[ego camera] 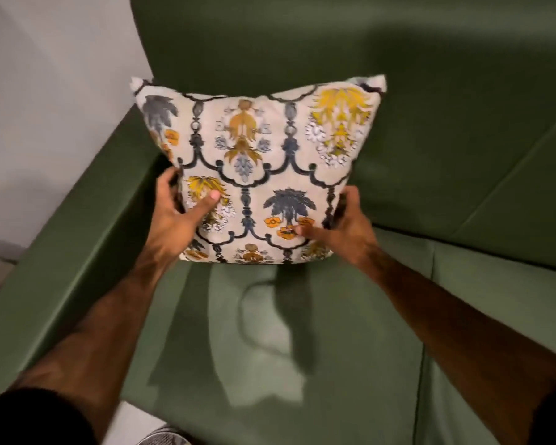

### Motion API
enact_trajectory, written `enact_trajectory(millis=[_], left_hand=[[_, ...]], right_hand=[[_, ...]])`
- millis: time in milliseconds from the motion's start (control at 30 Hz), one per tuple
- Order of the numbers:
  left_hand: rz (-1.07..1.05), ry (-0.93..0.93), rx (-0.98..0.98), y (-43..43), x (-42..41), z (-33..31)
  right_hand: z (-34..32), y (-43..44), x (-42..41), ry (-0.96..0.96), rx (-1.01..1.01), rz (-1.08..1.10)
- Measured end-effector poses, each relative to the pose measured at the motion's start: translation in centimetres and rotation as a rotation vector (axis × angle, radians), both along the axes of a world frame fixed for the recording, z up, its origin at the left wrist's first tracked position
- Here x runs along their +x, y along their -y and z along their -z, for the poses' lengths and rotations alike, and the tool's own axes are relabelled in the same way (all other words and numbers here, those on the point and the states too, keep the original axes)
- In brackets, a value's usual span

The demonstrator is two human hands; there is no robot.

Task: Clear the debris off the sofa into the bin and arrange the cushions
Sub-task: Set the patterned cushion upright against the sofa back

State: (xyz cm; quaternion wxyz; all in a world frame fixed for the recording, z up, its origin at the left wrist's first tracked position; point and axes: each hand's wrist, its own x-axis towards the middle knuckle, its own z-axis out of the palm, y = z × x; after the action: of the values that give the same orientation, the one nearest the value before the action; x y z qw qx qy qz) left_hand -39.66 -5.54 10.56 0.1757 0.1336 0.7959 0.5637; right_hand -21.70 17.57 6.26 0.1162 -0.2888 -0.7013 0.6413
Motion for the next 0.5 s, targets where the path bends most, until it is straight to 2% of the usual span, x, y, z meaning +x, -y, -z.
enact_trajectory(millis=[67,200,367,433,500], left_hand=[[0.116,0.013,-0.031,-2.9,1.4,0.0],[0.243,-0.024,-0.080,-7.6,5.4,0.7],[0.302,0.000,-0.082,-9.2,9.1,0.5],[0.226,-0.024,-0.024,-8.5,10.5,0.9],[-0.043,-0.207,0.008,-7.9,13.5,2.2]], right_hand=[[0.4,-1.1,4.1,-0.044,-0.063,0.122],[-0.2,-3.1,10.7,-0.027,0.009,0.251],[-0.5,-4.9,15.6,-0.037,-0.067,0.258],[-0.2,-4.8,18.9,-0.043,-0.131,0.297],[0.1,-5.2,24.0,0.030,-0.174,0.450]])
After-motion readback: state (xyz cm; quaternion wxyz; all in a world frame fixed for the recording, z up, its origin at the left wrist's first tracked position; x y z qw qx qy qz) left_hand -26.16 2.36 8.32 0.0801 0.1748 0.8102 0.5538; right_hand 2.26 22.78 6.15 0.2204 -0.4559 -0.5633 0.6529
